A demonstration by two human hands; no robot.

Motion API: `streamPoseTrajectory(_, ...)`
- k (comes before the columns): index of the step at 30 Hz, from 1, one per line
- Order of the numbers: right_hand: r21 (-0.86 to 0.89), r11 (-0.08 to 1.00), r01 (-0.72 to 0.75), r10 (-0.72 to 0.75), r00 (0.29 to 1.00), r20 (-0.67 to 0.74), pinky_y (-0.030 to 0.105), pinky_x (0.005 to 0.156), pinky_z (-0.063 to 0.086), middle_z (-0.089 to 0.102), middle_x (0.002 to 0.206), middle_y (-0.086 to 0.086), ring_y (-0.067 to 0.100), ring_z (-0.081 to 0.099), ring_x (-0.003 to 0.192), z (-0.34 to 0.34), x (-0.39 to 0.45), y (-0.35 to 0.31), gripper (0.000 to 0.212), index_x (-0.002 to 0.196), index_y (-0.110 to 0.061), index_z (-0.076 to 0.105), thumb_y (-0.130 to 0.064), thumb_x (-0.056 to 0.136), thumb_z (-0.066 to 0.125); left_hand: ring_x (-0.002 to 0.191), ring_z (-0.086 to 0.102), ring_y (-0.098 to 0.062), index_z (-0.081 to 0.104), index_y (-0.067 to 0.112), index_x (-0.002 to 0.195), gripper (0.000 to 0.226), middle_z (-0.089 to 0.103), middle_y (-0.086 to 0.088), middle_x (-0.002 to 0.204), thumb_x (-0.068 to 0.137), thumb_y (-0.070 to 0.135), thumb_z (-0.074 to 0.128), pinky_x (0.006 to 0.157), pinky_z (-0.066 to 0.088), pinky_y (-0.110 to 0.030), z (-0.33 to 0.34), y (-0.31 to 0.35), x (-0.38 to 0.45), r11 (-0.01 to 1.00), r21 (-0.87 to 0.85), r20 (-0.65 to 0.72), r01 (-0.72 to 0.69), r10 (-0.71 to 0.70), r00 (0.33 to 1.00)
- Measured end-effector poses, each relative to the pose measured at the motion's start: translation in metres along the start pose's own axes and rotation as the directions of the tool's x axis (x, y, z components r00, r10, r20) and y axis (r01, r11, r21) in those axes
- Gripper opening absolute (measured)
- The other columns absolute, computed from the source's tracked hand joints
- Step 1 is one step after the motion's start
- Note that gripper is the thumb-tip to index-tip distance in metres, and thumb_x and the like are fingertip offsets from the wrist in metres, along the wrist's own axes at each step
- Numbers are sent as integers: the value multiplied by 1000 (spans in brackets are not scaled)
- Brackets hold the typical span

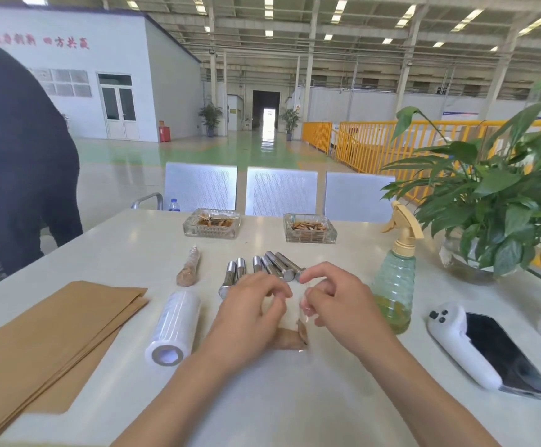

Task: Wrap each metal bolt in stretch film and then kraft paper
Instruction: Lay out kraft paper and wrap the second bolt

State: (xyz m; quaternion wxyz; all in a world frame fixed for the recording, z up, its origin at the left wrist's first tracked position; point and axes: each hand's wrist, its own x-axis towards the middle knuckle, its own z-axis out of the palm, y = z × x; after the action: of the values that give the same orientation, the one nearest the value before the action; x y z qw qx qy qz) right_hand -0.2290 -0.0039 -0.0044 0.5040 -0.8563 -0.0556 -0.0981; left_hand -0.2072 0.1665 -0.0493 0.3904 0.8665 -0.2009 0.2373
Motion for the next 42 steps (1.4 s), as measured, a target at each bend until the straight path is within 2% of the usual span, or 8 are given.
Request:
streamPoseTrajectory(5, 170, 982, -80, 65, 994, 90, 43, 66, 61, 72, 70, 4, 15, 64, 61, 16, -4, 4, 33, 97, -29, 70, -1, 89, 54, 98, 57, -12, 68, 19, 106, 27, 63, 7, 107, 100, 4, 47, 88, 46, -28, -30, 13, -20, 981, -43, -233, 188, -193, 953)
streamPoseTrajectory(11, 255, 959, -121, 99, 990, 97, 37, 63, 53, 73, 79, 11, 22, 63, 68, 22, 0, 8, 34, 99, -27, 70, 0, 90, 53, 96, 55, -23, 50, 32, 96, 28, 57, 9, 91, 85, 10, 36, 79, 56, -42, -64, 14, -36, 809, 479, 72, 341, -423, 903)
streamPoseTrajectory(16, 255, 959, -120, 98, 990, 98, 35, 72, 53, 76, 80, 5, 18, 69, 76, 26, 3, 11, 31, 105, -30, 67, -4, 92, 57, 92, 65, -14, 57, 39, 111, 12, 72, 14, 90, 99, 43, 56, 74, 54, -34, -49, 8, -26, 885, 297, 40, 357, -385, 922)
streamPoseTrajectory(23, 325, 934, -145, 120, 988, 97, 37, 72, 55, 77, 83, 6, 18, 66, 70, 28, 4, 15, 34, 115, -26, 60, -5, 89, 66, 107, 53, -17, 76, 32, 101, 32, 56, 4, 113, 96, 11, 51, 90, 45, -31, -33, -2, -33, 924, 291, 71, 250, -282, 957)
streamPoseTrajectory(26, 214, 971, -103, 84, 992, 96, 40, 74, 55, 76, 78, 2, 18, 67, 69, 36, 6, 15, 31, 108, -25, 65, -5, 84, 70, 110, 54, -20, 76, 31, 105, 30, 59, 2, 112, 97, 13, 53, 90, 48, -36, -30, -1, -33, 918, 309, 79, 249, -286, 955)
streamPoseTrajectory(30, 6, 999, -33, 32, 991, 132, 26, 66, 50, 73, 71, -7, 6, 68, 67, 52, 11, 11, 26, 98, -29, 69, -10, 81, 66, 109, 55, -21, 72, 29, 104, 26, 62, 1, 109, 95, 14, 52, 87, 50, -36, -27, 2, -33, 890, 349, 59, 294, -334, 941)
streamPoseTrajectory(34, -123, 990, 75, -60, 991, 120, 29, 70, 52, 71, 80, -8, 5, 67, 74, 64, 12, 12, 29, 97, -38, 65, -13, 83, 65, 103, 57, -27, 48, 23, 114, 29, 66, -4, 105, 90, 8, 50, 82, 52, -43, -28, 5, -29, 888, 307, 31, 341, -368, 929)
streamPoseTrajectory(42, -171, 948, 269, -247, 959, 137, 30, 69, 51, 65, 82, -15, 6, 63, 70, 77, 9, 18, 39, 97, -46, 55, -10, 84, 64, 101, 60, -29, 43, 27, 122, 40, 66, -5, 107, 88, 9, 53, 81, 54, -47, -33, 5, -26, 898, 290, 83, 331, -368, 926)
